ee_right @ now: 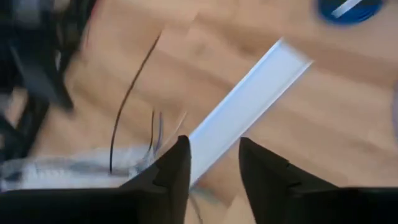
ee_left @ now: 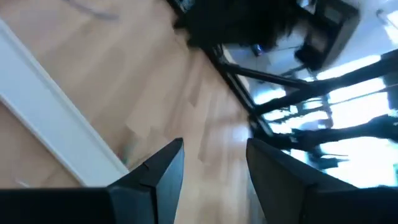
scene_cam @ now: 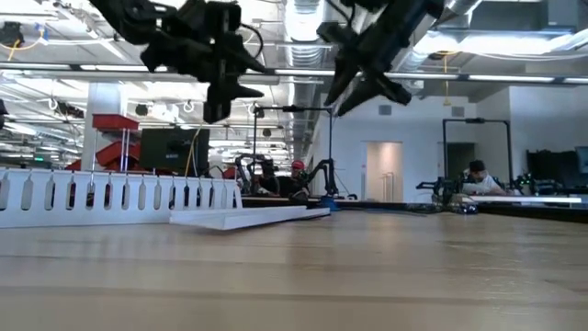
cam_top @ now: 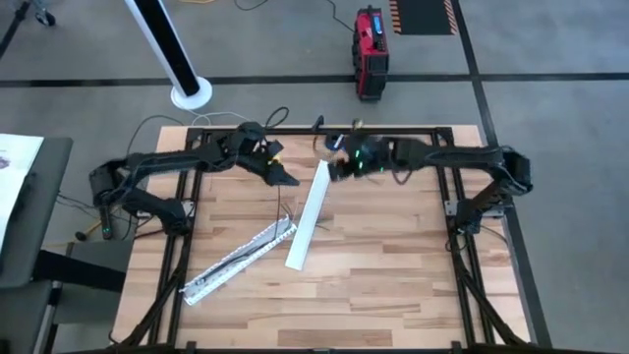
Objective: Ziptie cables
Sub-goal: Close the white cable duct
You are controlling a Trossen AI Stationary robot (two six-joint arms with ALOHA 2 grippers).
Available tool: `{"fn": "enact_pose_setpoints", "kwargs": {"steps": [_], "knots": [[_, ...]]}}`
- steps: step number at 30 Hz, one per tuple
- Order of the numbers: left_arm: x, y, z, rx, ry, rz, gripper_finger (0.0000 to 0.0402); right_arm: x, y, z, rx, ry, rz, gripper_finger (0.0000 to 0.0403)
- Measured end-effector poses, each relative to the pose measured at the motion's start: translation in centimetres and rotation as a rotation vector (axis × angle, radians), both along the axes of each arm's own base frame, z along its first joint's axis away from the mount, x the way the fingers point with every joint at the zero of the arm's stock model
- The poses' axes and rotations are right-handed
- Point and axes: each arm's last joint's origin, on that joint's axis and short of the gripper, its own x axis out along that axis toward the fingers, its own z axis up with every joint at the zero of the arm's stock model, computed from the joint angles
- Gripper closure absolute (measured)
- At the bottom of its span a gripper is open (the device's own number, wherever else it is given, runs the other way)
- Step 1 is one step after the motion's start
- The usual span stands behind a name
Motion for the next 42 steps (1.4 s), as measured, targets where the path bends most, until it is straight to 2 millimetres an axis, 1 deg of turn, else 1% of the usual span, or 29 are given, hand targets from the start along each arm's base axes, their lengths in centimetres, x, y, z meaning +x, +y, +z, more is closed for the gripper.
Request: {"fn": "enact_pose_setpoints", "kwargs": {"steps": [2, 4, 7, 10, 12, 13, 15, 17, 19, 21, 22, 24, 26, 28, 30, 32, 34, 35, 36, 37, 40, 42], "knots": [[0.2, 0.7, -0.9, -0.039, 0.037, 0.028, 0.0231, -0.7, -1.5, -0.2, 0.030, -0.011, -0.078, 0.0252], [0.5, 1.5, -1.9, -0.081, 0.060, 0.061, 0.0231, -1.3, -2.7, -1.2, 0.086, -0.008, -0.153, 0.0238], [1.1, 3.1, -3.4, -0.161, 0.070, 0.127, 0.0231, -0.8, -3.0, -3.0, 0.144, -0.031, -0.209, 0.0228], [1.9, 4.8, -5.0, -0.283, 0.047, 0.170, 0.0231, -0.9, -2.9, -4.6, 0.172, -0.016, -0.232, 0.0228], [2.4, 5.5, -6.3, -0.371, 0.057, 0.193, 0.0231, -0.2, -2.6, -5.5, 0.177, -0.006, -0.232, 0.0232], [2.6, 5.8, -7.1, -0.416, 0.078, 0.193, 0.0231, -0.2, -2.4, -6.2, 0.180, 0.032, -0.231, 0.0233], [3.1, 6.2, -8.4, -0.448, 0.111, 0.165, 0.0231, 0.0, -1.5, -7.3, 0.191, 0.094, -0.194, 0.0237], [3.4, 6.3, -9.0, -0.464, 0.122, 0.097, 0.0231, 0.5, -0.6, -7.4, 0.201, 0.095, -0.147, 0.0238], [3.7, 6.5, -8.7, -0.434, 0.105, 0.037, 0.0231, 0.7, 0.4, -7.4, 0.195, 0.106, -0.105, 0.0238], [3.9, 6.7, -8.2, -0.374, 0.119, 0.023, 0.0231, 0.8, 1.3, -7.2, 0.185, 0.113, -0.080, 0.0238], [4.0, 6.8, -8.0, -0.328, 0.139, 0.039, 0.0231, 0.8, 2.0, -7.1, 0.178, 0.117, -0.066, 0.0238], [4.0, 7.1, -7.5, -0.199, 0.194, 0.059, 0.0231, 0.8, 3.3, -6.4, 0.174, 0.099, -0.023, 0.0238], [4.1, 7.4, -6.9, -0.022, 0.265, 0.041, 0.0231, 0.5, 5.1, -5.8, 0.180, 0.111, 0.024, 0.0239], [4.2, 7.4, -6.1, 0.198, 0.330, -0.051, 0.0231, 0.0, 7.3, -4.8, 0.180, 0.100, 0.059, 0.0239], [4.9, 7.2, -4.6, 0.438, 0.368, -0.163, 0.0231, -0.6, 9.7, -3.8, 0.148, 0.083, 0.090, 0.0239], [5.6, 6.7, -3.1, 0.631, 0.421, -0.250, 0.0231, -1.4, 11.8, -3.1, 0.137, 0.076, 0.095, 0.0239], [6.6, 6.4, -1.8, 0.821, 0.480, -0.273, 0.0231, -2.1, 13.8, -2.6, 0.142, 0.064, 0.094, 0.0239], [7.1, 6.2, -1.4, 0.889, 0.506, -0.270, 0.0231, -2.5, 14.6, -2.5, 0.145, 0.063, 0.082, 0.0239], [7.5, 6.2, -1.1, 0.911, 0.526, -0.239, 0.0231, -2.8, 15.3, -2.5, 0.142, 0.064, 0.058, 0.0239], [8.0, 6.3, -0.7, 0.881, 0.536, -0.172, 0.0231, -3.0, 16.0, -2.5, 0.137, 0.049, 0.034, 0.0239], [9.7, 7.1, -0.5, 0.687, 0.571, 0.066, 0.0231, -3.4, 17.9, -2.5, 0.122, -0.013, -0.038, 0.0239], [10.7, 7.5, -1.4, 0.577, 0.625, 0.125, 0.0231, -3.4, 19.3, -2.5, 0.118, -0.071, -0.072, 0.0239]]}}
